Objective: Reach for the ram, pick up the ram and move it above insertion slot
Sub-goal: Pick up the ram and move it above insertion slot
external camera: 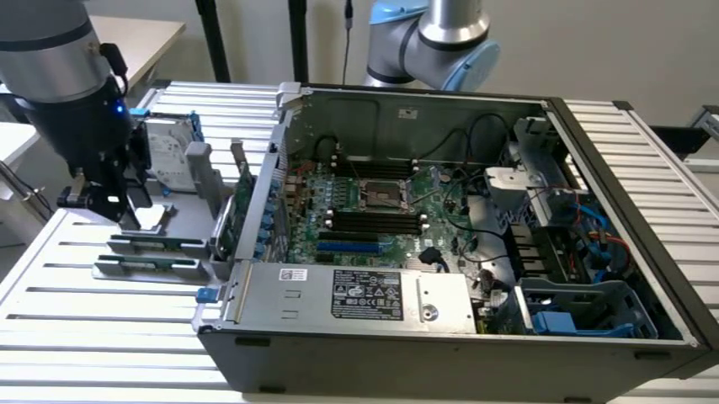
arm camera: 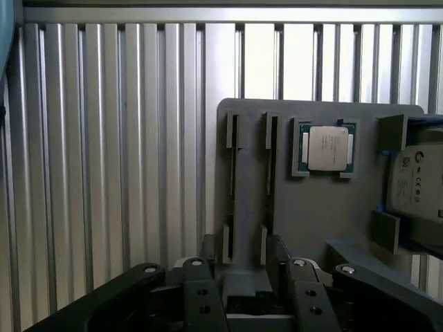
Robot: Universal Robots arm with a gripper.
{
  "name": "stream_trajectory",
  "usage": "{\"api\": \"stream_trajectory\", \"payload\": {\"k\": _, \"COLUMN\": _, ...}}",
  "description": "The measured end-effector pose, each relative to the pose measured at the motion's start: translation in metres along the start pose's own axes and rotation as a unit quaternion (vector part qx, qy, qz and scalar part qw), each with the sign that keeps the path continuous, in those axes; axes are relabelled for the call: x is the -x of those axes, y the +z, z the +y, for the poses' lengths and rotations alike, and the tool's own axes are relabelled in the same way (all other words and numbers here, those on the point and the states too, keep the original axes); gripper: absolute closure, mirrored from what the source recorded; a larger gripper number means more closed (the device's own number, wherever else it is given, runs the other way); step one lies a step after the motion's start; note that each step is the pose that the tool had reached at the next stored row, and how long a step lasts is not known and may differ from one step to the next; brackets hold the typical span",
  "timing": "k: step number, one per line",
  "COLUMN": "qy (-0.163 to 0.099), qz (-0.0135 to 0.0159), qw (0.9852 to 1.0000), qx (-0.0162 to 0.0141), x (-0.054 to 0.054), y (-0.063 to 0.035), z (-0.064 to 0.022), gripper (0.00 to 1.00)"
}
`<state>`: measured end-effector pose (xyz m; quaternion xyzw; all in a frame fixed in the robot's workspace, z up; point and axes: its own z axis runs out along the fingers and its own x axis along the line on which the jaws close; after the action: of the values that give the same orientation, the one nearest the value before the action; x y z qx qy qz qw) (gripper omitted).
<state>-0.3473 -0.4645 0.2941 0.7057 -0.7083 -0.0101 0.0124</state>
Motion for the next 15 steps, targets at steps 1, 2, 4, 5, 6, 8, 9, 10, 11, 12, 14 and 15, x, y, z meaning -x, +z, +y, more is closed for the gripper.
{"api": "stream_trajectory", "payload": {"k": 1, "qy": 0.000, "qz": 0.0000, "qw": 1.0000, "qx": 0.0000, "x": 0.000, "y": 0.0018, "z": 0.0000, "gripper": 0.58}}
{"api": "stream_trajectory", "payload": {"k": 2, "qy": 0.000, "qz": 0.0000, "qw": 1.0000, "qx": 0.0000, "x": -0.001, "y": 0.0036, "z": -0.0001, "gripper": 0.58}}
{"api": "stream_trajectory", "payload": {"k": 4, "qy": 0.000, "qz": 0.0000, "qw": 1.0000, "qx": 0.0000, "x": -0.001, "y": 0.0072, "z": -0.0003, "gripper": 0.58}}
{"api": "stream_trajectory", "payload": {"k": 5, "qy": 0.000, "qz": 0.0000, "qw": 1.0000, "qx": 0.0000, "x": -0.002, "y": 0.0090, "z": -0.0002, "gripper": 0.58}}
{"api": "stream_trajectory", "payload": {"k": 6, "qy": 0.000, "qz": 0.0000, "qw": 1.0000, "qx": 0.0000, "x": -0.002, "y": 0.0108, "z": 0.0000, "gripper": 0.58}}
{"api": "stream_trajectory", "payload": {"k": 8, "qy": 0.000, "qz": 0.0000, "qw": 1.0000, "qx": 0.0000, "x": -0.002, "y": 0.0145, "z": 0.0008, "gripper": 0.58}}
{"api": "stream_trajectory", "payload": {"k": 9, "qy": 0.000, "qz": 0.0000, "qw": 1.0000, "qx": 0.0000, "x": -0.002, "y": 0.0163, "z": 0.0014, "gripper": 0.58}}
{"api": "stream_trajectory", "payload": {"k": 10, "qy": 0.000, "qz": 0.0000, "qw": 1.0000, "qx": 0.0000, "x": -0.002, "y": 0.0183, "z": 0.0022, "gripper": 0.58}}
{"api": "stream_trajectory", "payload": {"k": 11, "qy": 0.000, "qz": 0.0000, "qw": 1.0000, "qx": 0.0000, "x": -0.002, "y": 0.0200, "z": 0.0031, "gripper": 0.58}}
{"api": "stream_trajectory", "payload": {"k": 12, "qy": 0.000, "qz": 0.0000, "qw": 1.0000, "qx": 0.0000, "x": -0.002, "y": 0.0219, "z": 0.0040, "gripper": 0.58}}
{"api": "stream_trajectory", "payload": {"k": 14, "qy": 0.000, "qz": 0.0000, "qw": 1.0000, "qx": 0.0000, "x": -0.002, "y": 0.0256, "z": 0.0056, "gripper": 0.58}}
{"api": "stream_trajectory", "payload": {"k": 15, "qy": 0.000, "qz": 0.0000, "qw": 1.0000, "qx": 0.0000, "x": -0.002, "y": 0.0274, "z": 0.0062, "gripper": 0.58}}
